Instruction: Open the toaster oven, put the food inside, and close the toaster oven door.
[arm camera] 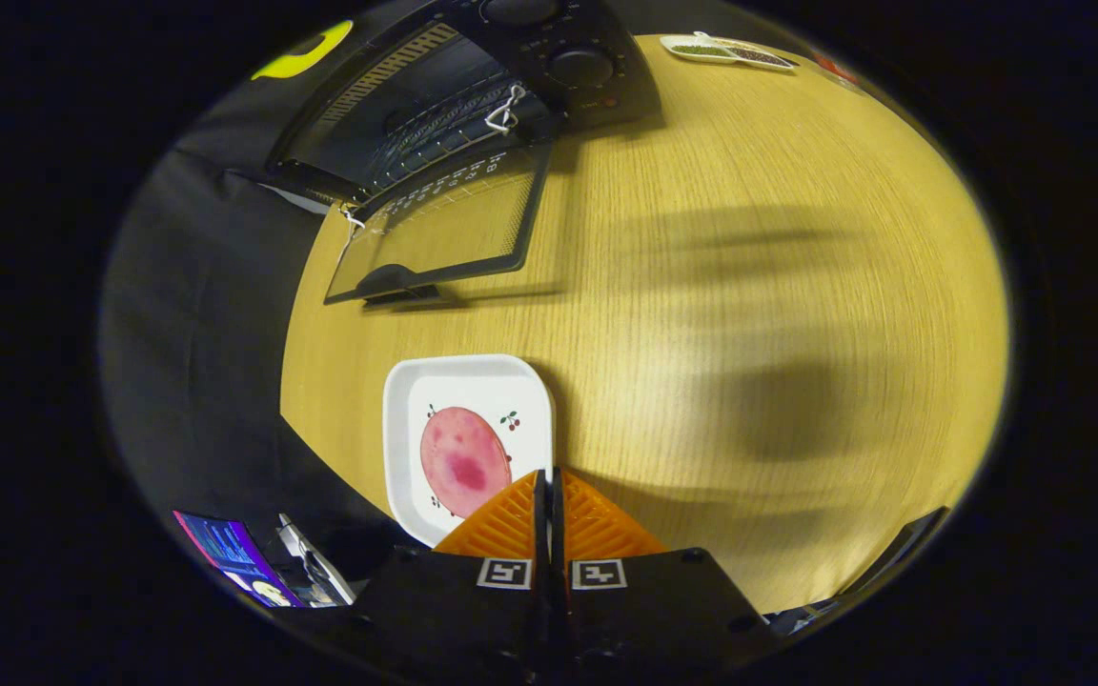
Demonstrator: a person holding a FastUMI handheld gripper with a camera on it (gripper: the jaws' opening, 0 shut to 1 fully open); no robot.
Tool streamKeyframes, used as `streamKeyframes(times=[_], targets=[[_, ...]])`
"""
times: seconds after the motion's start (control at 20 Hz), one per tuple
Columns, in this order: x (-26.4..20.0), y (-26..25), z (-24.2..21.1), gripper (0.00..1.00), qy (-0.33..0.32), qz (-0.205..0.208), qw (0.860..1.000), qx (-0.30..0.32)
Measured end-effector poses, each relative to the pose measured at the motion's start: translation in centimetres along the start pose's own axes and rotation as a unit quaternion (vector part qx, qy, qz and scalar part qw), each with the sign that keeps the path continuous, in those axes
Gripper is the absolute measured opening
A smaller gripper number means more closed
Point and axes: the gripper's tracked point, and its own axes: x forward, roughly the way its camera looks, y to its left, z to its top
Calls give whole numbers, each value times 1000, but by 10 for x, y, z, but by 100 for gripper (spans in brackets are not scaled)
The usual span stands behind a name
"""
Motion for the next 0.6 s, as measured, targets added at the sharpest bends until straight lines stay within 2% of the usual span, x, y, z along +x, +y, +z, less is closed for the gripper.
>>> streamKeyframes(times=[0.35, 0.6], targets=[[-17, 52, 6, 2, -41, 63, 996, 46], [-27, 90, 27, 2, -101, 91, 985, 105]])
